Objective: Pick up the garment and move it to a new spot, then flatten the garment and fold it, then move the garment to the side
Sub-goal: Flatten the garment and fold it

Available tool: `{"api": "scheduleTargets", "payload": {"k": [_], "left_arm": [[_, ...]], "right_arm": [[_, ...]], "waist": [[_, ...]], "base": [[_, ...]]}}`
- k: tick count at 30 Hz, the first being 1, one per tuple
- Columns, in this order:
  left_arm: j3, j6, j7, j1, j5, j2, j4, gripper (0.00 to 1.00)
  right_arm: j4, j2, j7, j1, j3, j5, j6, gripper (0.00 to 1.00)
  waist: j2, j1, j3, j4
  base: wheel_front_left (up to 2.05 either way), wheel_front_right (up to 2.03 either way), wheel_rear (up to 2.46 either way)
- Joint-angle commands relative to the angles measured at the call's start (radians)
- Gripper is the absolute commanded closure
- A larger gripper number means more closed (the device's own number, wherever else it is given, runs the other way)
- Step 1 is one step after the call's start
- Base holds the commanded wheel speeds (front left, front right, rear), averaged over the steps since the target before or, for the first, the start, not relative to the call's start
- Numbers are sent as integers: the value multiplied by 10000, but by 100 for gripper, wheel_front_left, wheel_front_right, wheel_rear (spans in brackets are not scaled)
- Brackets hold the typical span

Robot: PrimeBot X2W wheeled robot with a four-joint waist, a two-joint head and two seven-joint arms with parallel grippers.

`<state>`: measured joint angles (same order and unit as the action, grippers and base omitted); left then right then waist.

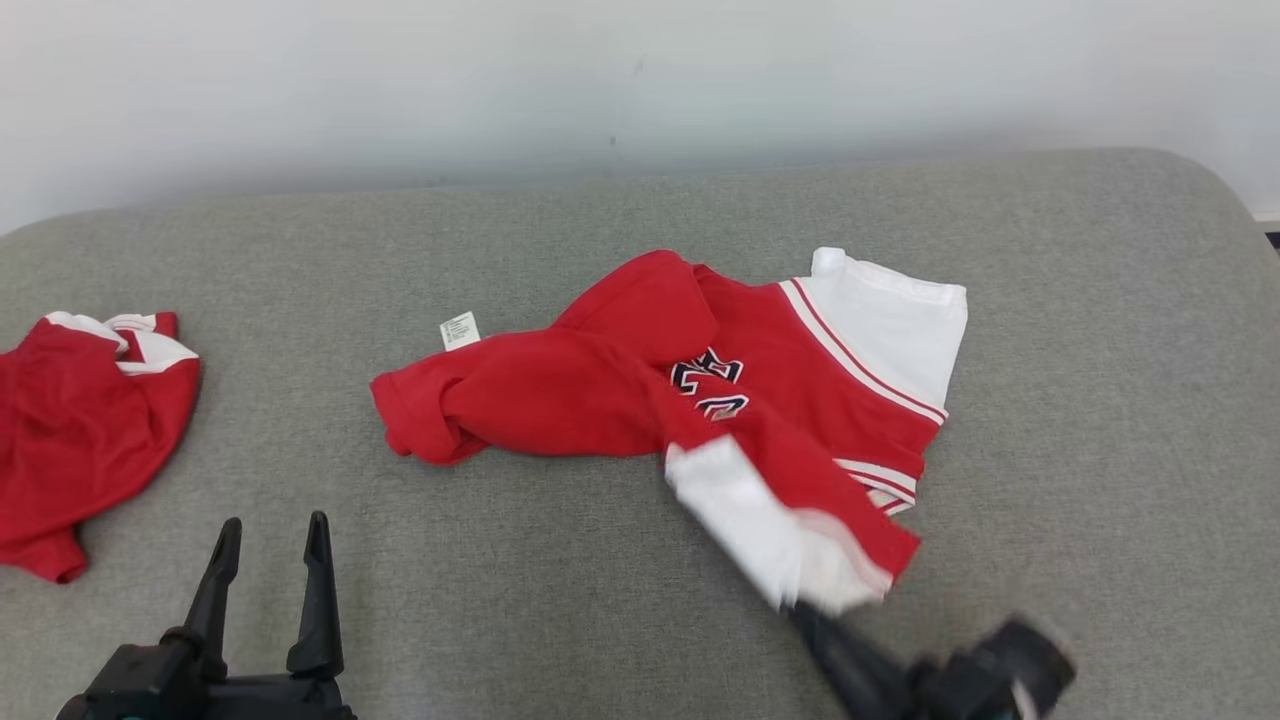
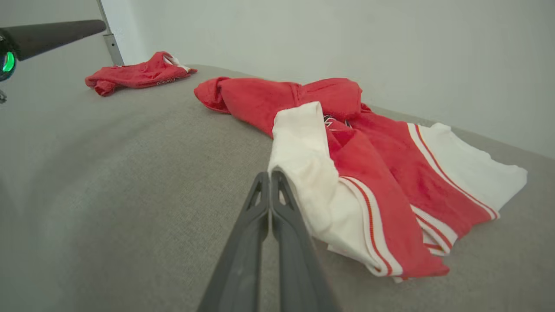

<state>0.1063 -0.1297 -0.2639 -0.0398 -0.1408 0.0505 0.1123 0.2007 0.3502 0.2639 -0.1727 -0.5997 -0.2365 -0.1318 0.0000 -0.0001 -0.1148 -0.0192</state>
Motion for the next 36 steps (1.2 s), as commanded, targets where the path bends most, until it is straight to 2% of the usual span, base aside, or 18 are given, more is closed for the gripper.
{"api": "scheduleTargets", "payload": {"k": [1, 9, 10, 11, 12, 17, 23, 28, 36], "left_arm": [[-11, 15, -9, -65, 33, -1, 32, 0], [96, 19, -9, 145, -77, -2, 84, 0], [113, 26, -9, 172, -81, -2, 81, 0], [125, 38, -9, 197, -73, -2, 73, 0], [134, 60, -9, 234, -61, -2, 59, 0], [94, 113, -9, 264, -52, -2, -16, 0], [136, 112, -9, 290, 2, -1, -72, 0], [153, 93, -9, 365, 53, -2, -93, 0], [163, 73, -9, 216, 71, -1, -136, 0]], "right_arm": [[18, -26, 8, 310, -112, 35, 22, 100], [431, 84, -22, 1708, -751, 101, 22, 100], [427, 49, -8, 1694, -738, 32, 22, 87], [358, 30, 2, 1612, -622, 8, 22, 51], [313, -4, 8, 1566, -497, -68, 22, 0], [-237, -126, 19, 1303, 308, -271, 22, 0], [-400, 73, 23, 863, 1297, -452, 22, 0], [157, 212, 23, 236, 1715, -615, 22, 0], [2055, 75, -476, -1518, 2560, -745, 22, 0]], "waist": [[0, 1, 9, 44], [0, 1, 111, 126], [0, 1, 128, 114], [0, 1, 147, 100], [0, 1, 167, 85], [0, 1, 280, 51], [0, 1, 365, 113], [0, 1, 388, 198], [0, 1, 224, 580]], "base": [[0, 0, 0], [0, 0, 0], [0, 0, 0], [0, 0, 0], [0, 0, 0], [0, 0, 0], [0, 0, 0], [0, 0, 0], [0, 0, 0]]}}
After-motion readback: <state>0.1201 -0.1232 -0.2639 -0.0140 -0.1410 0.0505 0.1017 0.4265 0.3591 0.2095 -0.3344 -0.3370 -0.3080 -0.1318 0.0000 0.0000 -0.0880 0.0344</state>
